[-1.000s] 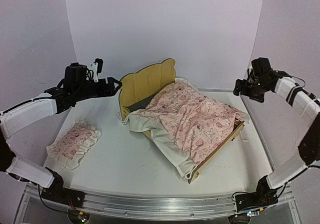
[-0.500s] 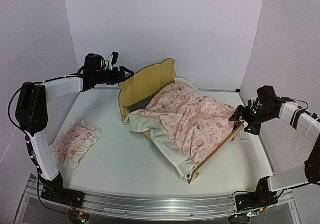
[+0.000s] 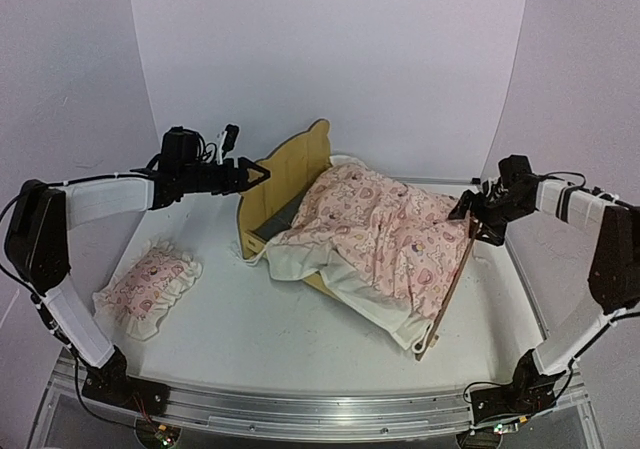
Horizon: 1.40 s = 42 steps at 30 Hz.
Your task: Set up the pet bed
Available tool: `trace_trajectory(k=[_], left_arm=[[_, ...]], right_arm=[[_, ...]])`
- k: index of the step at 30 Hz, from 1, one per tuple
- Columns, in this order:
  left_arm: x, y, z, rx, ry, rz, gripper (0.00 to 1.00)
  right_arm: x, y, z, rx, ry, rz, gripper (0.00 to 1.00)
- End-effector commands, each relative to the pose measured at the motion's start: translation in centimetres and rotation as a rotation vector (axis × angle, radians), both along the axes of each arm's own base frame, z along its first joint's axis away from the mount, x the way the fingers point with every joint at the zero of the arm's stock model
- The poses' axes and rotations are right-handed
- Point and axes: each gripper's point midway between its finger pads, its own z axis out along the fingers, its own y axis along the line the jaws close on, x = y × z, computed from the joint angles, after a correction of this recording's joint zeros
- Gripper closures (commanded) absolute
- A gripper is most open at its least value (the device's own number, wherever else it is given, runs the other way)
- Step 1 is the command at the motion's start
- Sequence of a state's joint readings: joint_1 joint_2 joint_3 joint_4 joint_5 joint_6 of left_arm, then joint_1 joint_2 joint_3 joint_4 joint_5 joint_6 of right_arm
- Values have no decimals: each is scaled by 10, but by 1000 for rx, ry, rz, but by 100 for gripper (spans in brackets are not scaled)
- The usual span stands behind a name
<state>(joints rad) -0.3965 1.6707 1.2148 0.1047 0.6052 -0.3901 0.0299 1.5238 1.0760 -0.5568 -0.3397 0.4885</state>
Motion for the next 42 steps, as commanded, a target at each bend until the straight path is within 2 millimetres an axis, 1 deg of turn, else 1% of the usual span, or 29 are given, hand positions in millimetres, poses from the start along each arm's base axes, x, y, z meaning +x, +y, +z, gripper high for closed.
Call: trace_trajectory(k=[1,2,3,4,5,7,8,10,11,12,13,14,16,17,19,20,21,23,24,25,26,28,31,33,35,37,40,41,42], left_arm=[[-81,-38,20,-46,-2,-167,27],[-89,-36,19,-48,6,-160,27],[-94,-30,21,-51,6,-136,27],[-101,-21,29,-54,-12,-108,26],[-104,-13,32,-38,-24,-74,26],[-113,6,39,12,-51,-10,23],[-116,16,43,39,-65,22,22],[-120,36,53,90,-100,105,20],[-120,47,57,112,-111,153,19],[-119,58,61,127,-124,208,17],[-119,67,63,134,-129,254,16],[-119,75,64,130,-124,298,15],[-119,83,57,113,-89,351,14],[-120,83,52,96,-68,356,14],[-127,79,39,43,-31,330,15],[-132,77,24,23,0,315,15],[-135,76,17,-4,15,310,15],[-142,75,5,-41,49,297,15],[-145,73,-1,-54,68,281,15],[-150,71,-7,-70,85,265,16],[-154,70,-12,-88,100,251,17],[-162,71,-22,-126,120,242,18],[-176,75,-42,-163,165,233,20],[-184,72,-56,-168,203,201,23],[-191,69,-70,-151,234,171,28],[-195,68,-80,-134,246,157,29],[-198,70,-87,-119,241,157,30],[-198,70,-88,-114,238,157,30],[-198,70,-90,-110,235,156,31]], right_arm=[[65,11,-2,-9,-84,72,2],[75,11,-4,-21,-84,87,2],[83,3,-12,-82,-63,86,2],[87,-9,-14,-163,-49,77,2],[93,-22,-8,-254,-51,73,2],[92,-53,3,-445,-30,52,2],[93,-65,17,-534,-38,52,2],[93,-78,48,-630,-74,40,2],[93,-78,65,-668,-103,40,2],[92,-71,80,-698,-136,58,2],[90,-57,95,-723,-173,88,2],[88,-27,108,-738,-227,162,2],[74,42,125,-765,-341,365,2],[64,80,129,-760,-400,474,2],[33,161,134,-647,-521,712,2],[14,201,135,-580,-581,822,2],[-8,238,136,-506,-646,941,3],[-49,297,132,-402,-764,1140,5],[-69,321,123,-358,-800,1249,8],[-84,340,116,-331,-833,1333,10],[-96,355,108,-315,-859,1409,12],[-111,374,89,-282,-883,1528,18],[-113,389,62,-280,-896,1633,28],[-112,395,45,-297,-912,1690,33],[-110,401,29,-328,-926,1743,38],[-108,402,13,-362,-928,1784,39],[-104,402,-4,-410,-908,1804,43],[-104,401,-7,-420,-900,1806,45],[-106,399,-10,-428,-895,1812,50]])
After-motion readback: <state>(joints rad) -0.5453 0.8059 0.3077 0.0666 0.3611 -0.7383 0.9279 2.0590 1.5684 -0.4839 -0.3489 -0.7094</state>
